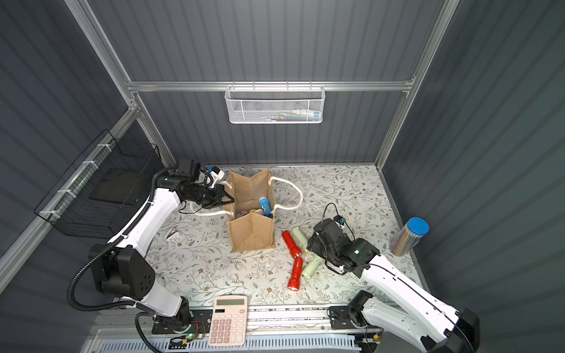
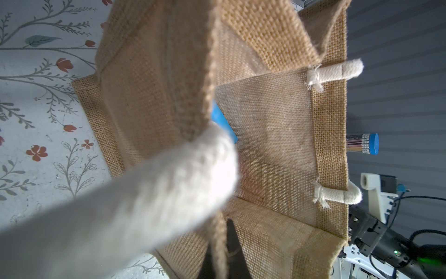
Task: Put the flashlights into the tote bags
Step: Pick up the flashlight from the center of the board.
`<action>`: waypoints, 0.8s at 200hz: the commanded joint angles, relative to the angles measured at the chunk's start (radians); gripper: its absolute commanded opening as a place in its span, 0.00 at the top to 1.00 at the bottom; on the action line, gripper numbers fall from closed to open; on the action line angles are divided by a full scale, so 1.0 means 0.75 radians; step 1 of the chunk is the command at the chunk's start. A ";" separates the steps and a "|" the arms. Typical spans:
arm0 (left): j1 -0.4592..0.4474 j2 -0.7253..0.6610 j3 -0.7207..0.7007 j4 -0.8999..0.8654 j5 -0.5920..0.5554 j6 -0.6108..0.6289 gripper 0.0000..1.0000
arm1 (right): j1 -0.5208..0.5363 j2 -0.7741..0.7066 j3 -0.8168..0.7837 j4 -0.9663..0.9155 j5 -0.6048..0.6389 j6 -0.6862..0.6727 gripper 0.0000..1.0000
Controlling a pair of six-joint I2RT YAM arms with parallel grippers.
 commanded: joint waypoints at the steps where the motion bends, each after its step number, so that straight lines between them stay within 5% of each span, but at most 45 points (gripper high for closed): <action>1: 0.011 -0.057 0.009 0.057 0.037 -0.006 1.00 | -0.004 0.014 -0.059 -0.050 -0.088 0.129 0.32; 103: 0.012 -0.046 0.007 0.049 0.043 -0.005 1.00 | -0.002 0.359 -0.144 -0.014 -0.353 0.152 0.35; 160: 0.012 -0.055 0.011 0.042 0.036 0.006 1.00 | -0.004 0.503 -0.115 -0.006 -0.320 0.104 0.36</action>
